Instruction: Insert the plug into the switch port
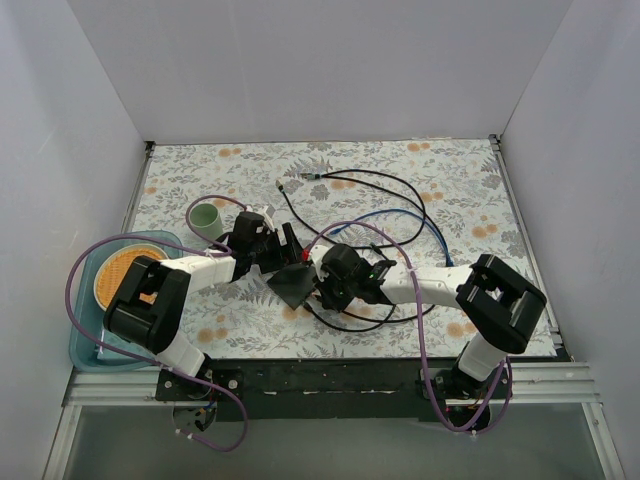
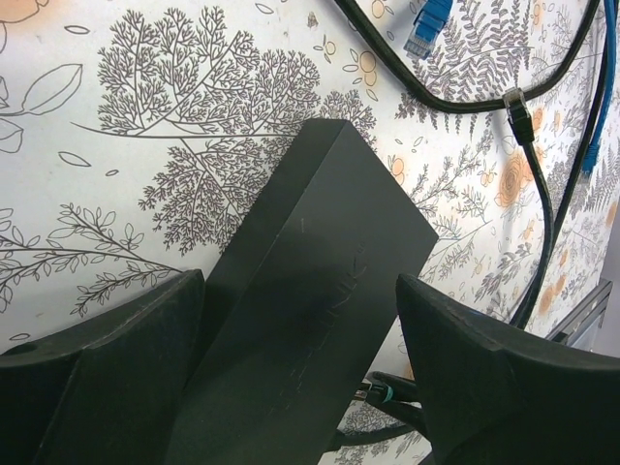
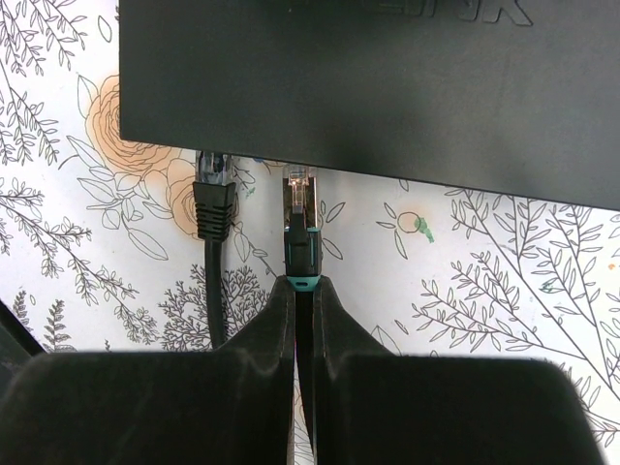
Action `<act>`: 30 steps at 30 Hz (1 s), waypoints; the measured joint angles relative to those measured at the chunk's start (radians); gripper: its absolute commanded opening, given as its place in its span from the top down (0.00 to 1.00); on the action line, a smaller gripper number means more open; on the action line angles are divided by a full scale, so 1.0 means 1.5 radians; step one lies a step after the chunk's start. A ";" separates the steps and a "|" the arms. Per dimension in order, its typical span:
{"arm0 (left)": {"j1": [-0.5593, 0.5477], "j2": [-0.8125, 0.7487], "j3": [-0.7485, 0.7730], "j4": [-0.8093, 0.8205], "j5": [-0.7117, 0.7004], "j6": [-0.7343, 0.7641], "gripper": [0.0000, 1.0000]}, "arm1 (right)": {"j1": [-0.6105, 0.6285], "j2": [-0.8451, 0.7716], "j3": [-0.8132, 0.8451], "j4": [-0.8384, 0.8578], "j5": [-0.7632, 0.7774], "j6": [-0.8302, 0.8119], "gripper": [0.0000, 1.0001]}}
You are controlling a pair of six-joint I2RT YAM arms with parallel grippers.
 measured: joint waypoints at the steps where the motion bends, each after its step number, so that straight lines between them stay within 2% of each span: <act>1: 0.000 0.000 0.001 -0.002 -0.001 -0.001 0.21 | 0.001 0.000 0.000 0.000 0.000 -0.002 0.99; 18: -0.001 -0.001 0.006 -0.021 -0.002 -0.006 0.24 | 0.015 0.009 0.010 -0.007 0.011 -0.005 0.99; 30: 0.001 -0.011 0.004 -0.037 -0.025 -0.003 0.27 | 0.028 0.024 0.024 0.003 0.054 0.146 0.99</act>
